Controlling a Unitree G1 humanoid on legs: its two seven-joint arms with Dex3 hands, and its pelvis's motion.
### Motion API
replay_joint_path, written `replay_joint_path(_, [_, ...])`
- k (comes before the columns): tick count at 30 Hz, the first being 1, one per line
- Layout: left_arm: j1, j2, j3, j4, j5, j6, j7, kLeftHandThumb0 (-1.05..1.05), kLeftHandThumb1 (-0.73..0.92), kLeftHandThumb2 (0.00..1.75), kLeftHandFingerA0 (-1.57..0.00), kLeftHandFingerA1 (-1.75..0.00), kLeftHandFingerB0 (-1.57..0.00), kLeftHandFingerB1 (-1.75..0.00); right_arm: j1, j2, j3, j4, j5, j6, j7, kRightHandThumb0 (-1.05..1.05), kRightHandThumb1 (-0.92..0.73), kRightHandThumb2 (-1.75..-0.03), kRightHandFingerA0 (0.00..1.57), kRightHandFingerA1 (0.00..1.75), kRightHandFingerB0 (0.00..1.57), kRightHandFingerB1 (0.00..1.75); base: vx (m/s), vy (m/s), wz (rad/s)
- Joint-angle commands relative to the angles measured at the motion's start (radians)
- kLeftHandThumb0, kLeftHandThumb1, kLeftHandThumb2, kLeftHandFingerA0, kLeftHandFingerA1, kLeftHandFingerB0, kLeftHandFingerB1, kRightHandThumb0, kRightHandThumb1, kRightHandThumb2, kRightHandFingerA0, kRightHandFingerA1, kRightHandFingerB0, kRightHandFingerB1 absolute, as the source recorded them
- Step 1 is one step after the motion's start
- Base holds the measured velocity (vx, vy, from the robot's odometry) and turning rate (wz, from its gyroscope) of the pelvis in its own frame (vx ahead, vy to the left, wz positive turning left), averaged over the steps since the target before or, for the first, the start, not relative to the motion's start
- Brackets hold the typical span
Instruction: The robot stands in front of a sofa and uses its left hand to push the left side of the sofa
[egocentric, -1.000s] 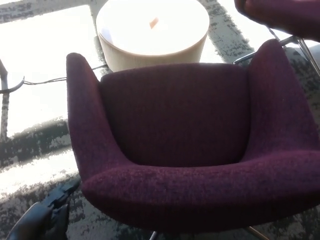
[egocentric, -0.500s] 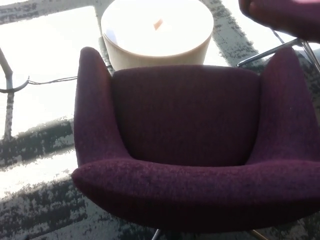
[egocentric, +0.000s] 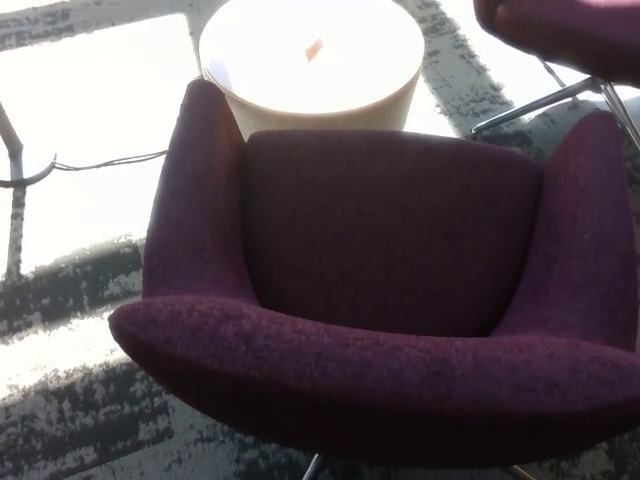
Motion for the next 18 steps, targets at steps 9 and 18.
replay_joint_path(9, [-0.005,0.023,-0.013,0.035,0.026,-0.030,0.019,-0.94,0.87,1.22,0.00,-0.11,0.00,-0.09,0.019,-0.005,-0.003,0.002,0.006,-0.009,0.000,-0.59,-0.77,-0.64,0.64,0.49,0.56,0.42,0.00,0.000,0.00])
replay_joint_path(18, [-0.027,0.020,-0.007,0.030,0.015,-0.002,0.008,-0.93,0.87,1.21,0.00,-0.11,0.00,-0.09,0.005,-0.007,-0.011,0.001,0.015,-0.002,0.005,-0.59,-0.77,-0.63,0.75,0.53,0.56,0.42,0.00,0.000,0.00])
